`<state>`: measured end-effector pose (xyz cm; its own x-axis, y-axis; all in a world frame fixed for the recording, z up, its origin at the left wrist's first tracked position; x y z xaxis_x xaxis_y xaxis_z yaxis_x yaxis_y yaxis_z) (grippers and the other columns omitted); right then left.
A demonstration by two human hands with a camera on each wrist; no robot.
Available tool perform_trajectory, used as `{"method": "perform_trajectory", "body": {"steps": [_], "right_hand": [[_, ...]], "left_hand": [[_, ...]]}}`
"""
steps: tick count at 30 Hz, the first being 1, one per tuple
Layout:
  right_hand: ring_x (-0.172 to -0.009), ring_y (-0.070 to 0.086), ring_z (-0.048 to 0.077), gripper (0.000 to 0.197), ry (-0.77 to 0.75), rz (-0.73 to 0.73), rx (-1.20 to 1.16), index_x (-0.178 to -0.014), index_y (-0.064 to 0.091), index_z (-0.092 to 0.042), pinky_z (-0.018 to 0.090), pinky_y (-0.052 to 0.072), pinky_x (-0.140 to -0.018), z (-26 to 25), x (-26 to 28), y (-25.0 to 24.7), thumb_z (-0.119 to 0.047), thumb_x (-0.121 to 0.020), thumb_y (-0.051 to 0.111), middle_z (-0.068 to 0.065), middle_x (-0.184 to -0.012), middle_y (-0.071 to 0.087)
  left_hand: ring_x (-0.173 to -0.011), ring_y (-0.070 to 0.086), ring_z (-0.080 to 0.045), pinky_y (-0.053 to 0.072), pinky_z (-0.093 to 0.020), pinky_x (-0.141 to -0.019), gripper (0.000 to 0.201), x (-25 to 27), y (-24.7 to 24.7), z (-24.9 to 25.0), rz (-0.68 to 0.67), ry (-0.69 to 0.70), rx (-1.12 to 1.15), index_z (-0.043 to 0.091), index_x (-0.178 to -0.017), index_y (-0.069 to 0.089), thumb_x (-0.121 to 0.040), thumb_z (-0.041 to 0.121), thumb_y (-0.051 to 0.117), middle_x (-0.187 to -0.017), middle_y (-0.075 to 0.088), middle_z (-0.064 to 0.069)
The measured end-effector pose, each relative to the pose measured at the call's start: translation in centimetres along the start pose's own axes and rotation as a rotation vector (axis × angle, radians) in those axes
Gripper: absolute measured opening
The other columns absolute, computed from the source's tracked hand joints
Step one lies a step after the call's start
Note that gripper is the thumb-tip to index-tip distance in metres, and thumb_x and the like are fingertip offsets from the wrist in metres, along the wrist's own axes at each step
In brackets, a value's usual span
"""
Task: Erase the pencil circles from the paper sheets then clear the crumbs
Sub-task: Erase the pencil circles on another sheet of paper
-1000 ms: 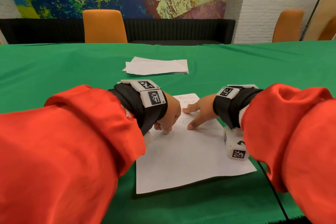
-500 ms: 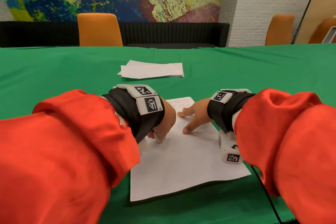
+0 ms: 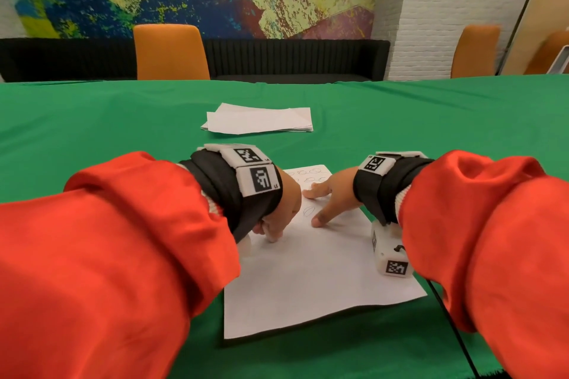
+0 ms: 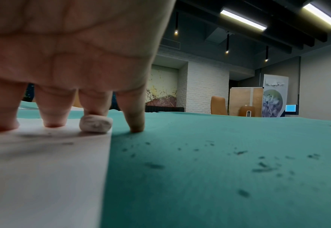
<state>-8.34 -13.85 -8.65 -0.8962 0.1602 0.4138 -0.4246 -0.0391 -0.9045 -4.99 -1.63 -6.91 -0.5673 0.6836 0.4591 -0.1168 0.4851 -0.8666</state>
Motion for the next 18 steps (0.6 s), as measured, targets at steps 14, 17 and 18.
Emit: {"method": "perform_trajectory", "body": {"steps": [14, 17, 18], "right_hand": [[-0.142, 0.021, 0.018, 0.078, 0.011, -0.009, 0.014, -0.148, 0.015, -0.037, 0.033, 0.017, -0.113, -0.1, -0.1, 0.0, -0.061, -0.084, 0.052, -0.007, -0.156, 0.017], [-0.142, 0.02, 0.017, 0.077, 0.005, -0.007, 0.019, -0.148, 0.015, -0.037, 0.033, 0.016, -0.114, -0.1, -0.1, 0.0, -0.06, -0.084, 0.052, -0.008, -0.156, 0.016], [-0.142, 0.019, 0.017, 0.077, 0.001, -0.006, 0.02, -0.148, 0.016, -0.036, 0.032, 0.016, -0.114, -0.1, -0.1, 0.0, -0.059, -0.085, 0.052, -0.008, -0.156, 0.015]], "left_hand": [[-0.05, 0.053, -0.004, 0.041, -0.014, -0.049, 0.009, 0.0, 0.5, -1.0, 0.042, -0.02, 0.048, 0.017, -0.079, 0.058, -0.086, 0.015, 0.064, -0.061, 0.058, 0.005], [-0.044, 0.053, -0.003, 0.042, -0.012, -0.046, 0.022, 0.2, 0.9, -1.5, -0.025, -0.005, 0.071, 0.018, -0.069, 0.052, -0.084, 0.011, 0.065, -0.054, 0.057, 0.006], [-0.042, 0.053, -0.002, 0.043, -0.012, -0.045, 0.024, 0.2, 1.0, -1.6, -0.047, -0.005, 0.089, 0.018, -0.068, 0.051, -0.084, 0.011, 0.067, -0.052, 0.057, 0.007]]}}
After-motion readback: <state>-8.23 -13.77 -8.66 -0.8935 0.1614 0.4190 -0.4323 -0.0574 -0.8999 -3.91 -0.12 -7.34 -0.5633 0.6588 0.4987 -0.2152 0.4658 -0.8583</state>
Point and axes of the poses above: each hand's wrist, its own x-axis away from the middle knuckle, its own y-axis out of the palm, z = x × y, the point moved 1 cm from there along -x, towards the middle knuckle
